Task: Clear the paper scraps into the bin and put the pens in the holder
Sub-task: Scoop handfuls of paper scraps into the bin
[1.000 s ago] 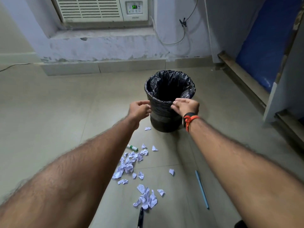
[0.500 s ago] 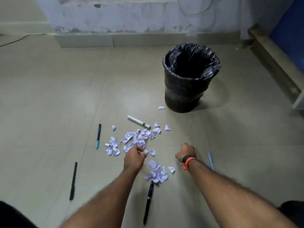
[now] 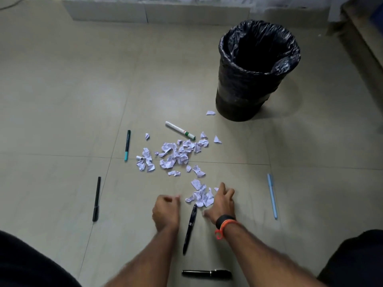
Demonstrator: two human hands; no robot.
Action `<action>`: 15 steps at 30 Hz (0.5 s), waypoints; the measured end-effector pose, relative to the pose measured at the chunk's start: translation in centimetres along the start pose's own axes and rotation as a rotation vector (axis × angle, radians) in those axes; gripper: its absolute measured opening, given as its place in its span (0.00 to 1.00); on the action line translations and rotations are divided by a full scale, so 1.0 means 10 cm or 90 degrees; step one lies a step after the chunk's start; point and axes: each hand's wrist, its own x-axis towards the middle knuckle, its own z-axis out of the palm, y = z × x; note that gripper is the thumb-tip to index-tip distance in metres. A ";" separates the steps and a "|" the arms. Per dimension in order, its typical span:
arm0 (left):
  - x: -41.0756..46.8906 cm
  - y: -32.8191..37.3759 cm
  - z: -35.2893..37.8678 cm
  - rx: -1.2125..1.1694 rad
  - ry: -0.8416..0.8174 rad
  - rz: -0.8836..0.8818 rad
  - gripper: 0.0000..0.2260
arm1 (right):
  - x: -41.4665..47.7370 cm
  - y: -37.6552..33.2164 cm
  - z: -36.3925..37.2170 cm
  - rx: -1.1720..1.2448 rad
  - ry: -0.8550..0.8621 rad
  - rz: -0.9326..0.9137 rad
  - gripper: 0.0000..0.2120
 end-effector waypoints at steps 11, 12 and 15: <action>0.34 0.48 -0.01 -0.080 -0.023 0.051 0.13 | 0.62 -0.52 -0.31 0.069 0.002 -0.162 0.29; 0.37 0.45 -0.09 -0.046 0.055 0.065 0.15 | 0.72 -0.52 -0.42 0.054 0.016 -0.169 0.27; 0.46 0.33 -0.25 0.117 0.125 0.023 0.37 | 1.15 -0.61 -0.81 -0.009 0.092 -0.197 0.21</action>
